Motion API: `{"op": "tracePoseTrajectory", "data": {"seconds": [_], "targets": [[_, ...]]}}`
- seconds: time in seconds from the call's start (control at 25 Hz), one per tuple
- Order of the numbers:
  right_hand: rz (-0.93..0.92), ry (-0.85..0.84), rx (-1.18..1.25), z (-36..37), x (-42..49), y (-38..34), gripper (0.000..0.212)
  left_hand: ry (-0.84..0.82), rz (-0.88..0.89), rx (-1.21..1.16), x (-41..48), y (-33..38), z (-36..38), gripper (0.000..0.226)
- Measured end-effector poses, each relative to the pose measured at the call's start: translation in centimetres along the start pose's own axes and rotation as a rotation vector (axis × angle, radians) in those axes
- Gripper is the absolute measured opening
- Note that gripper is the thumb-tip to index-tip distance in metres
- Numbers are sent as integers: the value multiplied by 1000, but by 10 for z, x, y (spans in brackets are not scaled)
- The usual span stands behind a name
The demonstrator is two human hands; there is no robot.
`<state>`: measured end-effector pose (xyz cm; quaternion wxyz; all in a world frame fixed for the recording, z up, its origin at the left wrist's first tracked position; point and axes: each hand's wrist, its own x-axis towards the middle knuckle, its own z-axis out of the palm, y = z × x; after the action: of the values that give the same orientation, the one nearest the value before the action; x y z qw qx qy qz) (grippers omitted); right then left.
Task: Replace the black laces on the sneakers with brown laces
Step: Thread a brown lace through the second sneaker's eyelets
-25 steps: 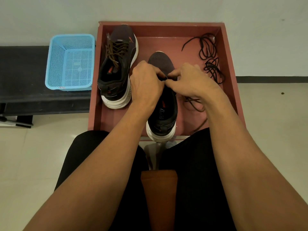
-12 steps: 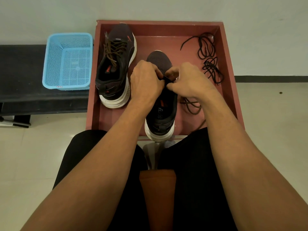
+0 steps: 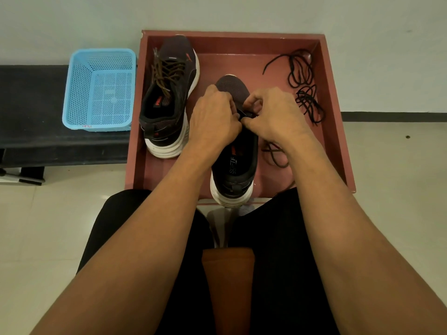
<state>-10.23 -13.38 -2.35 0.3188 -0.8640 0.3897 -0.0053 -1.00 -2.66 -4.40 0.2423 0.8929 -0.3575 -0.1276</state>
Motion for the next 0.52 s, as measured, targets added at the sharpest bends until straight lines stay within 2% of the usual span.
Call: {"op": "tracePoseTrajectory", "data": {"seconds": [0.32, 0.52], "targets": [[41, 13, -26, -1, 1, -1, 26, -6, -75, -26, 1, -9, -22, 11], [46, 35, -46, -2, -2, -6, 20, 27, 8, 23, -1, -13, -21, 14]]}}
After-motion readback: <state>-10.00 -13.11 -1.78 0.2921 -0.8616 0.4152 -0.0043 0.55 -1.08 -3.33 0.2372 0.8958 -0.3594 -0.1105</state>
